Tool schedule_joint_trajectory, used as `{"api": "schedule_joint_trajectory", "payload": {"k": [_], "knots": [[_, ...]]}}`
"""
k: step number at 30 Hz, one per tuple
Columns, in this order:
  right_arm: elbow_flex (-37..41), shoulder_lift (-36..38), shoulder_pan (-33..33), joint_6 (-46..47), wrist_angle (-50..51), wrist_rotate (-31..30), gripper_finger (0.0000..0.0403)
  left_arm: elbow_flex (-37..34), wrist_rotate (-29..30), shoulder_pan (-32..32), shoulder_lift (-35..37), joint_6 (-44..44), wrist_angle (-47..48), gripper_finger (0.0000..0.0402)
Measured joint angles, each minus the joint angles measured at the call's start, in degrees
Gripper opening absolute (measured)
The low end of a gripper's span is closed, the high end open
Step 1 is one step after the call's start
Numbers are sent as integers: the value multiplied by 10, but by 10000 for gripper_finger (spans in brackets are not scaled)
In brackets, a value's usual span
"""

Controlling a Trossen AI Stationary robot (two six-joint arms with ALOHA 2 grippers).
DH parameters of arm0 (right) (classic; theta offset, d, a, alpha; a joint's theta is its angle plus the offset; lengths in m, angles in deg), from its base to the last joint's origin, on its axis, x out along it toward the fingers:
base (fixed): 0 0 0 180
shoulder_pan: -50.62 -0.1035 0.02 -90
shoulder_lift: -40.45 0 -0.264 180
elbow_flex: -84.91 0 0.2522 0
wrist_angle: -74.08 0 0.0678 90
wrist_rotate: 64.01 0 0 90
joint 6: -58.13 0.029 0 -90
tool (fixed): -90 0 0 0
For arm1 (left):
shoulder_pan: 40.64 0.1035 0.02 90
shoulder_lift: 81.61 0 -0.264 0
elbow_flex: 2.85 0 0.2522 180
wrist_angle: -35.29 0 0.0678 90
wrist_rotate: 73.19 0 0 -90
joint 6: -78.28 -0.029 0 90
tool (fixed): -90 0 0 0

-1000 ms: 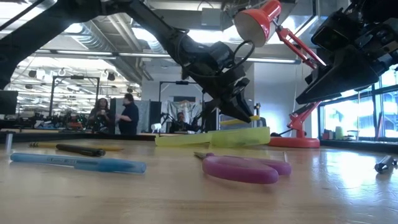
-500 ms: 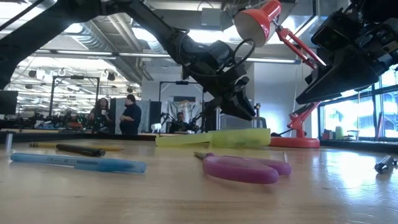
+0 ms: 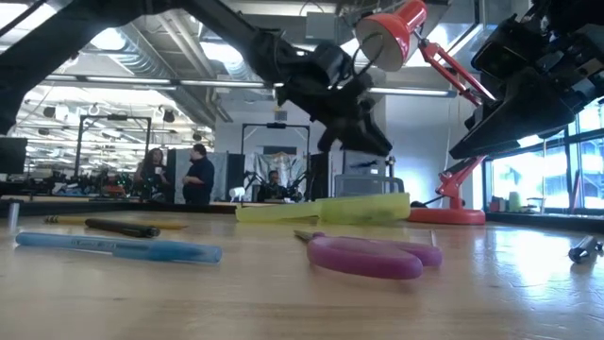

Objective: Pick & place school supplies into a supply box
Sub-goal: Put the black pen into the yellow supply box

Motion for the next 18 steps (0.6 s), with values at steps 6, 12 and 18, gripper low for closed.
{"api": "schedule_joint_trajectory", "payload": {"k": [6, 12, 18], "knots": [[0, 0, 0, -1, 0, 26, 156, 1, -71, -15, 38, 113, 0, 117], [0, 0, 0, -34, 10, 136, 156, 1, -136, -47, 57, 199, 84, 116], [0, 0, 0, -63, 24, 211, 156, -26, -116, -124, 60, 297, 79, 118]]}}
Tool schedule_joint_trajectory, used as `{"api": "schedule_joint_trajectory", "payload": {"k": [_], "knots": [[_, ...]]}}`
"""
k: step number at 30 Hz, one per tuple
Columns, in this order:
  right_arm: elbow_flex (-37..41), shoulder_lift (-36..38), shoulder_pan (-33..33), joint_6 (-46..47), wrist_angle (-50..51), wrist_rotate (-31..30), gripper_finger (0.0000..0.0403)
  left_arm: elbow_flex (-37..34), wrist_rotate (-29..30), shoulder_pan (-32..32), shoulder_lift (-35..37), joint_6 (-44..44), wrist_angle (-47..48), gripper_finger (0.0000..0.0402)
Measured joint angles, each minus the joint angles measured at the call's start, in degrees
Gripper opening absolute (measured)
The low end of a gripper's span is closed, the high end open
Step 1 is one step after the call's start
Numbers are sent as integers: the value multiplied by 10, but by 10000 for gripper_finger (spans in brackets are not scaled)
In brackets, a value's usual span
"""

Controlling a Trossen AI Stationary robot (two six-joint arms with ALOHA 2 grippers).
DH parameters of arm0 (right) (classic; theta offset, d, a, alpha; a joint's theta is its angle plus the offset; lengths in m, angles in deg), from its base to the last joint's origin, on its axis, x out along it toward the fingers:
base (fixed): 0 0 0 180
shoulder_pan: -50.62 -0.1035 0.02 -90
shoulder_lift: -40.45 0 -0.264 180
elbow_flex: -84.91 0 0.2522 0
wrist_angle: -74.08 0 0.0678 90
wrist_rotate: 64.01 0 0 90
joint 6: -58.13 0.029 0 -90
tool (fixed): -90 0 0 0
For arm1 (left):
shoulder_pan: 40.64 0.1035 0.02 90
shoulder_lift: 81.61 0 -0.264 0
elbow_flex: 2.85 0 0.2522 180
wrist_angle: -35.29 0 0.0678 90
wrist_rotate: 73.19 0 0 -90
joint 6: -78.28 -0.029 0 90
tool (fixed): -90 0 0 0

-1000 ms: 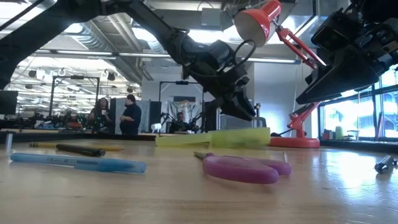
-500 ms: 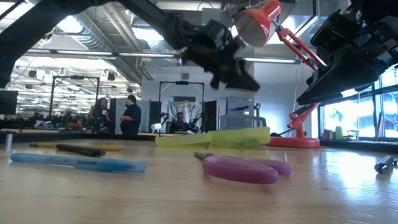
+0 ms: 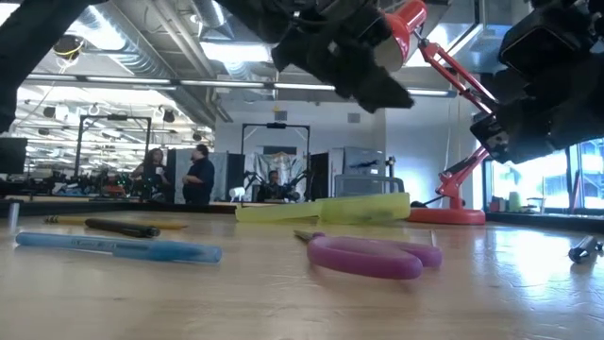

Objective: Pick & place school supplies into a supply box
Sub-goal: Put the black pen into the yellow supply box

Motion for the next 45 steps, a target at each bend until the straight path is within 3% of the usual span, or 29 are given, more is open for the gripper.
{"api": "schedule_joint_trajectory", "payload": {"k": [4, 11, 16, 21, 32, 34, 39, 45], "knots": [[0, 0, -6, 17, 34, 0, 156, -28, 94, -54, 0, 58, -36, 118], [0, 0, -43, 13, 101, 2, 156, -133, 137, -108, 44, 169, -202, 118], [0, 0, -62, -12, 160, 1, 156, -265, 283, -148, 119, 223, -347, 119], [0, 0, -63, -66, 158, 0, 156, -377, 437, -200, 181, 254, -446, 116], [0, 0, -63, -93, 154, 0, 156, -481, 646, -283, 203, 269, -569, 116], [0, 0, -63, -84, 154, 0, 156, -499, 661, -288, 219, 273, -576, 116], [0, 0, -63, -75, 156, -1, 156, -571, 623, -282, 318, 310, -580, 120], [-1, 0, -63, -35, 156, -111, 156, -657, 625, -284, 431, 291, -578, 116]]}}
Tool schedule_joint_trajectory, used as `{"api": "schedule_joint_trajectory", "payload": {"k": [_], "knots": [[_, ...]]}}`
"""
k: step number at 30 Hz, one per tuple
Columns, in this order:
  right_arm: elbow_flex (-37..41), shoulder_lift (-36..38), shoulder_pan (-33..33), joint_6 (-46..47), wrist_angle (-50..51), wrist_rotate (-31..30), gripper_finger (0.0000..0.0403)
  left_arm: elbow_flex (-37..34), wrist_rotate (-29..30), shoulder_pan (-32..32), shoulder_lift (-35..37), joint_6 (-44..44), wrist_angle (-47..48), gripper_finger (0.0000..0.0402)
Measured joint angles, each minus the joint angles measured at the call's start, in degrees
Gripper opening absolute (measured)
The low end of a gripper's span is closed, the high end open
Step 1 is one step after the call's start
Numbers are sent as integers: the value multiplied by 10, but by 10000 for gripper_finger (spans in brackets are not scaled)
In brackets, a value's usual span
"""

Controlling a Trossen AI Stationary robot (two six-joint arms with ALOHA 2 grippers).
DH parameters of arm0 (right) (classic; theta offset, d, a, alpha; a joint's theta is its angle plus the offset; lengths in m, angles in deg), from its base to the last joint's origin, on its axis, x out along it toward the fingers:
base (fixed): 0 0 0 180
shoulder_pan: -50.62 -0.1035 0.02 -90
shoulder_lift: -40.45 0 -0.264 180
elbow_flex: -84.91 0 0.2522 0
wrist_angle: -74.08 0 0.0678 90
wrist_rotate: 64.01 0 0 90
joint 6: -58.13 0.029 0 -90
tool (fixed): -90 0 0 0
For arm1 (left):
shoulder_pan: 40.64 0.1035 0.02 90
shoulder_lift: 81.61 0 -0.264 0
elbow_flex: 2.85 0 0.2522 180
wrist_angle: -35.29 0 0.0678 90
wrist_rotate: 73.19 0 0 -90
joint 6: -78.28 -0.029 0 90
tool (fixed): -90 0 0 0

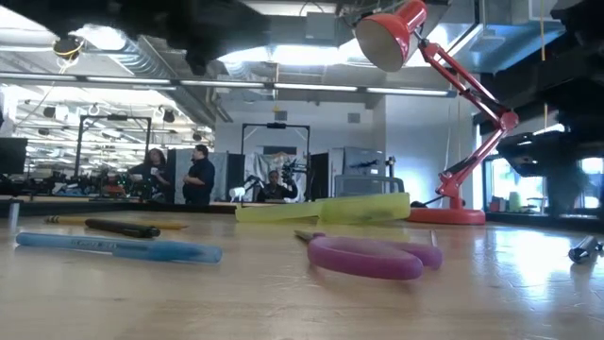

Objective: Pick & place school supplies into a supply box
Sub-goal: Put the black pen into the yellow supply box

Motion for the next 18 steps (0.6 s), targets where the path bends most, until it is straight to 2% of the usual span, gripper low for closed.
{"api": "schedule_joint_trajectory", "payload": {"k": [2, 7, 12, 18], "knots": [[-8, 0, 2, -22, 11, -31, 156, -22, 1, 0, 26, -3, 0, 116], [-48, 0, 14, -40, 92, -35, 156, -52, 5, 0, 51, 19, 0, 119], [-69, 0, 20, -44, 193, -20, 156, -59, 3, -1, 45, 26, 1, 120], [-59, -3, 20, -83, 197, 27, 156, -59, 1, -1, 45, 51, 0, 120]]}}
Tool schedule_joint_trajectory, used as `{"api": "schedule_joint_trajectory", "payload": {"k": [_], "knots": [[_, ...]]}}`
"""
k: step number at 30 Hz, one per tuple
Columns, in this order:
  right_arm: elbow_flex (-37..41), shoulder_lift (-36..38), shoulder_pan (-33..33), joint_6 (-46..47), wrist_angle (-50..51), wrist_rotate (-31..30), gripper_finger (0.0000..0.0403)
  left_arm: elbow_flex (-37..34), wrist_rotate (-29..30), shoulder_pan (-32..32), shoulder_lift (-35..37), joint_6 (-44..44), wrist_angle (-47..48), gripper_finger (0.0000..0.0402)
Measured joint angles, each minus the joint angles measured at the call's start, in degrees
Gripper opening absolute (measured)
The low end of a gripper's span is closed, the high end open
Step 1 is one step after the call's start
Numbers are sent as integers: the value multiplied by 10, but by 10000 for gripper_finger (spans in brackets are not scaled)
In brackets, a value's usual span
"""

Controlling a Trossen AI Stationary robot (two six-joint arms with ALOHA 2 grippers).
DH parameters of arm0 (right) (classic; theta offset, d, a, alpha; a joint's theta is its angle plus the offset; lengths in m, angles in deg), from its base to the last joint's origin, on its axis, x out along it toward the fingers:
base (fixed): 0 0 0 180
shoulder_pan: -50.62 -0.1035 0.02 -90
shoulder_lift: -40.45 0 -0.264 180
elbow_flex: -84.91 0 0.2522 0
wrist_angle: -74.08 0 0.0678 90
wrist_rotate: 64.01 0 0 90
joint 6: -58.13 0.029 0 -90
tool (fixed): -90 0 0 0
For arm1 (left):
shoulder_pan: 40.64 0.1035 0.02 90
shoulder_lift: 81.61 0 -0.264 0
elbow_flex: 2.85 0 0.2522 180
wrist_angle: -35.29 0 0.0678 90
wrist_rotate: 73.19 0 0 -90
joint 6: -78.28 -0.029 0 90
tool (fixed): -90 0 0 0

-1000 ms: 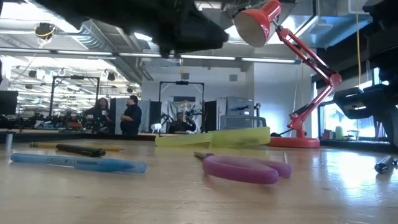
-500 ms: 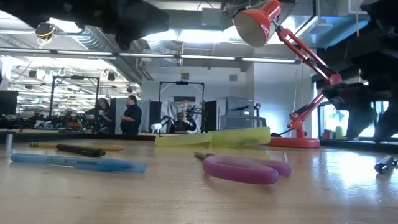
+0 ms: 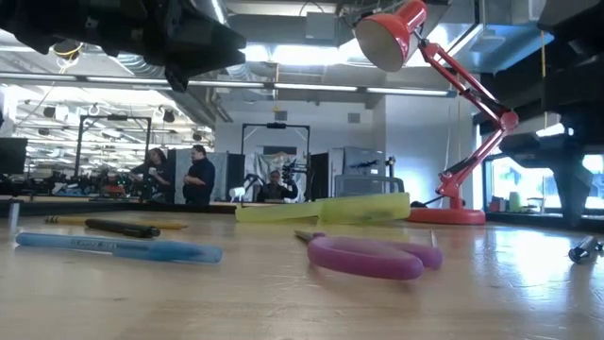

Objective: Pick & place school supplies into a supply box
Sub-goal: Put the black pen into the yellow supply box

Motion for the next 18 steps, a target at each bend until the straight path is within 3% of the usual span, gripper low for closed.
{"api": "schedule_joint_trajectory", "payload": {"k": [6, 14, 18], "knots": [[0, -9, 0, -5, -1, 0, 156, 0, -1, 0, 0, 3, 0, 120], [-4, -77, 1, -28, -31, 25, 155, 0, 0, 0, 0, 2, 5, 120], [-9, -90, 1, -24, -30, 25, 130, 0, 0, 0, 0, 2, 5, 120]]}}
